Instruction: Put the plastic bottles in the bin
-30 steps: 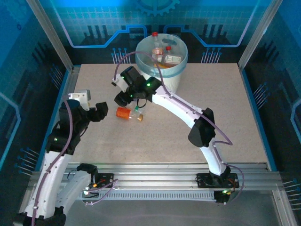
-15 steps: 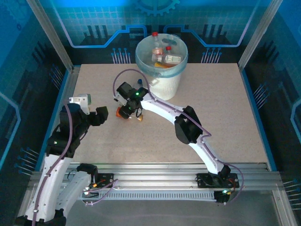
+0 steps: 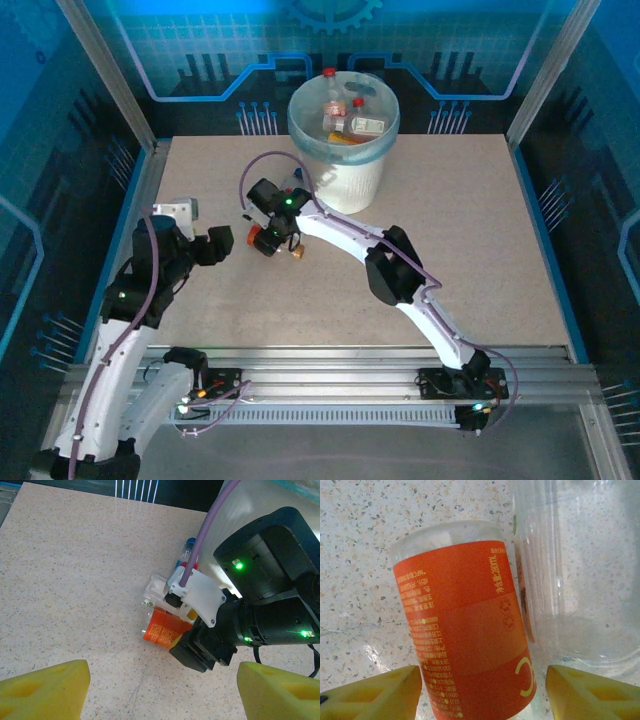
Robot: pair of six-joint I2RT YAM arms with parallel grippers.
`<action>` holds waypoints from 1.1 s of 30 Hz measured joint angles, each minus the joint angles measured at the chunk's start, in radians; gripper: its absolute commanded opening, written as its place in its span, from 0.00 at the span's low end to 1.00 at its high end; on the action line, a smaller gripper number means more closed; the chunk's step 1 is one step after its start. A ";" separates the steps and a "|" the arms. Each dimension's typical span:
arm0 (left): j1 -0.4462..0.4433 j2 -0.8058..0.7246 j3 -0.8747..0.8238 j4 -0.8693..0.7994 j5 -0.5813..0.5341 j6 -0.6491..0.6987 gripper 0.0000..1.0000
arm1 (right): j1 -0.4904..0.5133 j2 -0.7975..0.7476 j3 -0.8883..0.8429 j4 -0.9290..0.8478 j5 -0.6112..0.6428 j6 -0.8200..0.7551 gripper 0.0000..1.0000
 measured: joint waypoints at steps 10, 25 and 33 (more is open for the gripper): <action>0.000 0.011 0.000 0.000 0.001 0.000 0.78 | 0.013 0.043 0.015 -0.036 0.001 -0.008 0.66; 0.000 0.082 0.109 0.006 0.019 -0.001 0.78 | 0.019 -0.056 0.019 -0.085 -0.017 -0.023 0.50; 0.000 0.260 0.319 0.078 0.097 -0.032 0.76 | 0.006 -0.342 0.090 -0.076 -0.024 -0.052 0.49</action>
